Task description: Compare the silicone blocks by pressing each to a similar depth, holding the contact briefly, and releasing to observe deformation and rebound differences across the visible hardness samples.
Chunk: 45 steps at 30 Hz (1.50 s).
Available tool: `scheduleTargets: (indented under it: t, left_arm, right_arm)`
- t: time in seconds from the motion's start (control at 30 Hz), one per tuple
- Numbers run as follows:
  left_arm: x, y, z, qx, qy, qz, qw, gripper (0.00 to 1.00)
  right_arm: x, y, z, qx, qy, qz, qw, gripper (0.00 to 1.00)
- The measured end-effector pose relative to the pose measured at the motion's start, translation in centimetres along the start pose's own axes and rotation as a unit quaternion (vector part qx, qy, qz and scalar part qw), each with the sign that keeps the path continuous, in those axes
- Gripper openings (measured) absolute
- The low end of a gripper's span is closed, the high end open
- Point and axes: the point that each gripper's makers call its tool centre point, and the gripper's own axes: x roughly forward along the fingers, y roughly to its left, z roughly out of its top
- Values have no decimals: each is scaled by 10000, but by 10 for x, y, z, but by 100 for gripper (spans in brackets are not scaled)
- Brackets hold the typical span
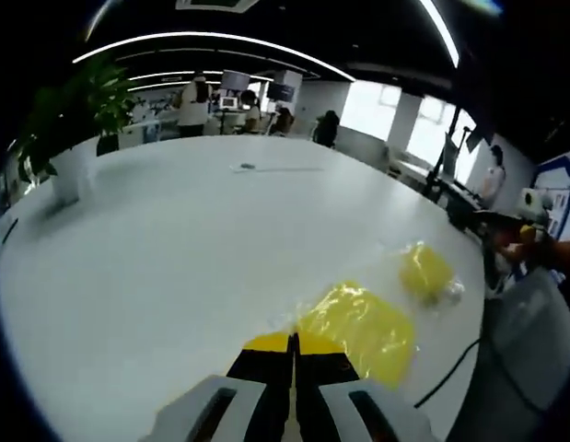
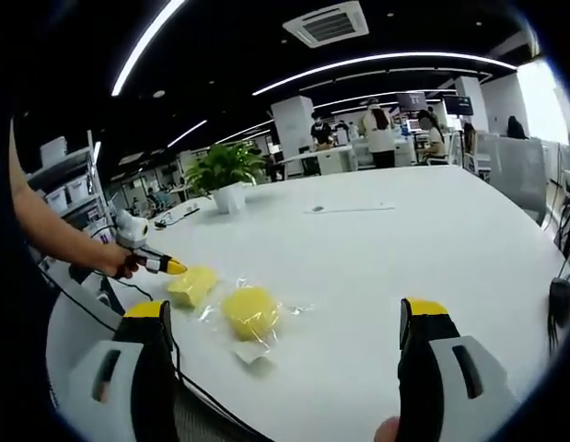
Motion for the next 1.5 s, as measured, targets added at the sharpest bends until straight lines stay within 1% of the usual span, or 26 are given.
scheduleTargets:
  t: [0.07, 0.13, 0.17, 0.3, 0.33, 0.4, 0.47, 0.5, 0.53, 0.6, 0.7, 0.83, 0.87, 0.9, 0.93, 0.97, 1.0, 1.07, 1.13, 1.23, 1.27, 1.33, 1.37, 1.43, 1.47, 1.5]
  left_arm:
    - [2, 0, 0, 105, -4, 8, 9999, 0]
    - [3, 2, -1, 36, 6, -7, 10000, 0]
    - [3, 2, -2, 64, 32, 4, 10000, 0]
    - [3, -1, 1, 132, 21, -8, 9999, 0]
    - [6, -3, 2, 257, 25, -32, 9997, 0]
    - [9, -4, 3, 268, 47, -55, 9996, 0]
    - [11, -4, 2, 112, 47, -100, 9999, 0]
    - [11, -2, 0, -146, 17, -90, 9999, 0]
    - [12, 1, -2, -164, 2, -48, 9999, 0]
    - [11, 2, -2, -470, -117, -55, 9988, 0]
    - [9, 3, -3, -483, -163, -90, 9987, 0]
    - [9, 2, -1, -468, -122, -82, 9988, 2]
    - [9, 1, 0, -466, -134, -83, 9988, 3]
    - [9, 3, 0, -541, -168, -23, 9984, 7]
    - [9, 8, 0, -608, -206, 112, 9979, 13]
    - [9, 10, -1, -641, -203, 173, 9976, 20]
    - [8, 15, -3, -766, -191, 302, 9964, 24]
    - [4, 15, -8, -811, -194, 223, 9963, 25]
    - [-1, 15, -10, -878, -216, 229, 9956, 28]
    - [-10, 16, -11, -942, -222, 272, 9949, 39]
    - [-15, 17, -9, -970, -290, 253, 9945, 45]
    - [-25, 19, -2, -1012, -552, 259, 9930, 54]
    - [-29, 20, -1, -1099, -621, 263, 9917, 60]
    - [-37, 22, 1, -1179, -712, 275, 9901, 70]
    - [-42, 22, 4, -1148, -764, 290, 9900, 73]
    - [-48, 22, 8, -1002, -848, 314, 9909, 73]
  right_arm:
    - [-2, -1, -4, 7, 12, -20, 10000, 96]
    - [-3, -3, -8, 43, 57, -42, 10000, 96]
    - [-4, -5, -10, 49, 78, -46, 9999, 96]
    - [-5, -7, -13, 32, 117, -64, 9999, 96]
    - [-4, -7, -13, 41, 117, -64, 9999, 96]
    - [-3, -6, -15, 39, 136, -59, 9999, 96]
    - [-2, -5, -15, 15, 155, -33, 9999, 96]
    - [-1, -5, -15, 14, 153, -29, 9999, 96]
    - [-1, -5, -14, 25, 144, -30, 9999, 96]
    - [0, -5, -12, 23, 132, -34, 9999, 96]
    - [0, -6, -12, 4, 139, -26, 9999, 96]
    - [1, -7, -11, 9, 129, -44, 9999, 96]
    - [1, -7, -11, 11, 128, -43, 9999, 96]
    - [2, -7, -10, -3, 125, -46, 9999, 96]
    - [3, -7, -10, -3, 125, -39, 9999, 96]
    - [4, -6, -10, 12, 121, -23, 9999, 96]
    - [4, -6, -9, 11, 116, -17, 9999, 96]
    - [5, -6, -8, -3, 102, -19, 9999, 96]
    - [5, -6, -7, 1, 86, -24, 10000, 96]
    - [5, -9, -7, -11, 90, -46, 9999, 96]
    - [5, -11, -7, -4, 92, -53, 9999, 96]
    - [6, -13, -6, 14, 99, -60, 9999, 96]
    - [6, -13, -5, 0, 98, -64, 9999, 96]
    - [7, -15, -4, -36, 89, -71, 9999, 96]
    - [7, -16, -3, -27, 96, -70, 9999, 96]
    - [8, -17, -3, -30, 96, -74, 9999, 96]
